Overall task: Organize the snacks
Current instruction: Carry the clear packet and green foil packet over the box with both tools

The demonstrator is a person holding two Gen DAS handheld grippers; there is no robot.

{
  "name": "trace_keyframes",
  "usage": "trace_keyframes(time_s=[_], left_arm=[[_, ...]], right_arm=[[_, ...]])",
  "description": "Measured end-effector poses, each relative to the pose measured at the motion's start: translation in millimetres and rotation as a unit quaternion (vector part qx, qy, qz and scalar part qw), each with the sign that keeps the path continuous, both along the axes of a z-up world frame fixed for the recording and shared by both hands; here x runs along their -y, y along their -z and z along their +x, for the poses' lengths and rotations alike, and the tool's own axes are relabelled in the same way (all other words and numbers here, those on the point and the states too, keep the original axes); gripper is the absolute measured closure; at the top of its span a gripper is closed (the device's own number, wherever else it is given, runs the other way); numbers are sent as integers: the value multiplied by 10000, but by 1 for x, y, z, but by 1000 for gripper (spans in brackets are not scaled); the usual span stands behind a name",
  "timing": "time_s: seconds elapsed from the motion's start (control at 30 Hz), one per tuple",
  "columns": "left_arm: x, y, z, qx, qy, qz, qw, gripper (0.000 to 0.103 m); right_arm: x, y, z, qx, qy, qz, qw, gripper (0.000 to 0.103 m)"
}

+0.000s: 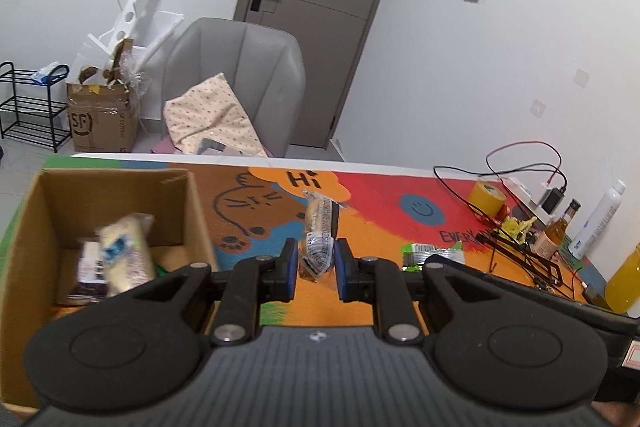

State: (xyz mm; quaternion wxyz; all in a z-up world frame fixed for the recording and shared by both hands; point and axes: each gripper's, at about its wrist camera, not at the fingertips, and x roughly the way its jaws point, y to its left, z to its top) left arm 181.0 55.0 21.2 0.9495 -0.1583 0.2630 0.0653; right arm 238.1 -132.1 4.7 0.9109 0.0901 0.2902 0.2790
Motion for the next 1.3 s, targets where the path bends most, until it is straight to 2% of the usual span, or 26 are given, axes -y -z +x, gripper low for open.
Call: trace_keyframes(time_s=[0.77,1.3], left_arm=[[-90,-6,-37,-16,-973,-21,9952,85],[-138,11,-38,-355,-1501,-148,9879,83]], right_arm=[[-90,-14,-10,119,-853,-31,9963,72],[-144,-15,0,68,-1209,-133,9925,72]])
